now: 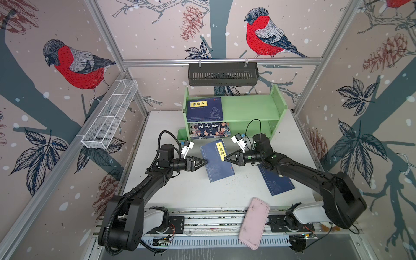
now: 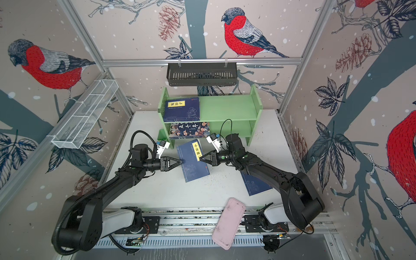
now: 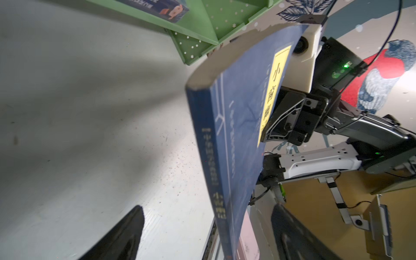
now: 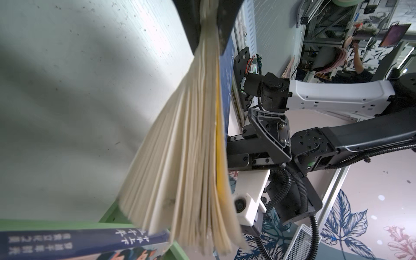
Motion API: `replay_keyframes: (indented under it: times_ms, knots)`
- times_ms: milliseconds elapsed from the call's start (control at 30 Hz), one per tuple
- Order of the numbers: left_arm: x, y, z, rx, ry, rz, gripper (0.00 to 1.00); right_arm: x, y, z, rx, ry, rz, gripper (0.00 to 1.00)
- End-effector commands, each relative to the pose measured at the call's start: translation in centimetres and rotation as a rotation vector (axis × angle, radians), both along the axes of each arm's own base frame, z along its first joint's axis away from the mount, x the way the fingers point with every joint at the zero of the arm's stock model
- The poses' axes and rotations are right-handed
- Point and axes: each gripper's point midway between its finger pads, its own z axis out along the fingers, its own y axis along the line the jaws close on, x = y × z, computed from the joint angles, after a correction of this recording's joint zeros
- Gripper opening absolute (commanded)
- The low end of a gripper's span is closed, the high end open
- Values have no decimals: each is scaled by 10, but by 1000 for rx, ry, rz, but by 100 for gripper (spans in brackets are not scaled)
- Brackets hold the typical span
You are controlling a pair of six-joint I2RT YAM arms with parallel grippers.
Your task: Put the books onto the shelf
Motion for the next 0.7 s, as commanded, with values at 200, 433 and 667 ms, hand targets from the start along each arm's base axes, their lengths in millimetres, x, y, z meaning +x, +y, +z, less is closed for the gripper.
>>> replay_keyframes:
  times_ms: [200, 433, 667]
  knots:
    - [-2, -8, 39, -104, -49, -73, 40, -29, 22, 18, 46, -31, 189, 1]
    - [-2, -8, 50, -118, -70, -78, 0, -19, 20, 17, 18, -54, 131, 36]
    - [2, -8, 75, -115, -158, -97, 0, 23, -20, 38, 59, -101, -109, 53]
